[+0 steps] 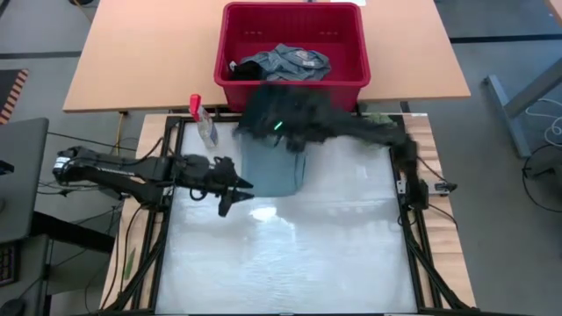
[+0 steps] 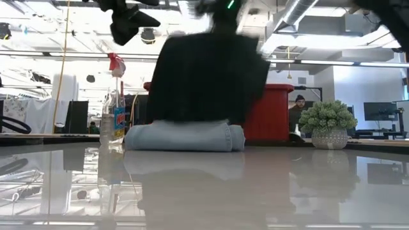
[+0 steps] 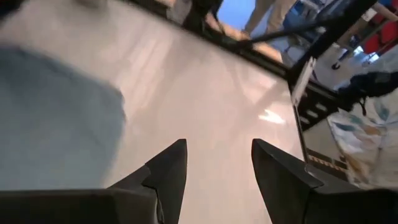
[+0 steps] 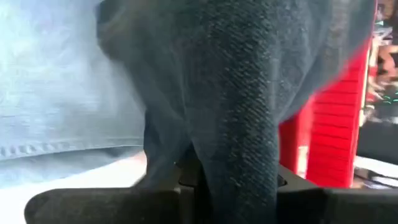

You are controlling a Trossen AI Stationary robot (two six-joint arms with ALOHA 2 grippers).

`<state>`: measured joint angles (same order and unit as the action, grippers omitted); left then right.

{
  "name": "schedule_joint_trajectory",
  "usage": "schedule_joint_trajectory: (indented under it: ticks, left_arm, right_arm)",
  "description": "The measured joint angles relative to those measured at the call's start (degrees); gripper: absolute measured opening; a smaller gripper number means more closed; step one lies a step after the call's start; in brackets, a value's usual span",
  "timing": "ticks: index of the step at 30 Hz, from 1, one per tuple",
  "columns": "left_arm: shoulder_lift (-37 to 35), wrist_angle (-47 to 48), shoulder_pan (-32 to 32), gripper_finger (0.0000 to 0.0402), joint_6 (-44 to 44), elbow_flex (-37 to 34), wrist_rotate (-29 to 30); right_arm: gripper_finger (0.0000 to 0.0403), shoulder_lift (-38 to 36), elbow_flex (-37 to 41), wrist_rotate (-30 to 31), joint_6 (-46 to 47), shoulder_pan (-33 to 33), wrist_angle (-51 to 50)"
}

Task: Fold Laundry from Bin
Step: Stack the black pants on top of the blue pants

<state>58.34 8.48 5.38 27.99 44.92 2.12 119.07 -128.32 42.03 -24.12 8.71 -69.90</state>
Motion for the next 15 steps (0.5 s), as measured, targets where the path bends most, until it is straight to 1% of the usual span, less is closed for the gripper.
schedule_joint_trajectory:
  ticks: [2, 4, 5, 8, 10, 14, 15]
  left_arm:
    - [-0.61, 0.36, 3.38, 0.0169, 3.55, -1.84, 1.8]
    - [-1.09, 0.21, 7.0, 0.0169, 7.24, -3.21, 4.04]
    - [-1.46, 0.44, 8.86, 0.0169, 8.73, -3.81, 5.43]
    - [-2.68, 0.89, 13.94, 0.0169, 12.25, -5.17, 10.9]
    - [-3.87, 2.11, 16.71, 0.0169, 14.19, -6.13, 14.8]
    - [-6.11, 5.0, 20.45, 0.0169, 16.46, -6.73, 21.07]
    - [-6.56, 5.87, 21.15, 0.0169, 16.86, -6.73, 22.17]
  right_arm:
    - [0.0089, 4.84, 0.35, 4.4, 0.72, -2.69, -0.76]
    - [0.0089, 9.01, 0.36, 6.33, 1.15, -5.52, -2.32]
    - [0.0089, 10.79, 0.36, 5.81, 1.78, -6.93, -3.08]
    - [0.0089, 15.03, 0.53, -1.15, 3.84, -9.95, -3.45]
    - [0.0089, 16.51, 0.56, -4.32, 5.59, -11.35, -2.64]
    - [0.009, 17.68, 0.45, -6.73, 8.62, -12.05, -2.47]
    - [0.0102, 17.84, 0.45, -7.29, 9.55, -12.01, -2.76]
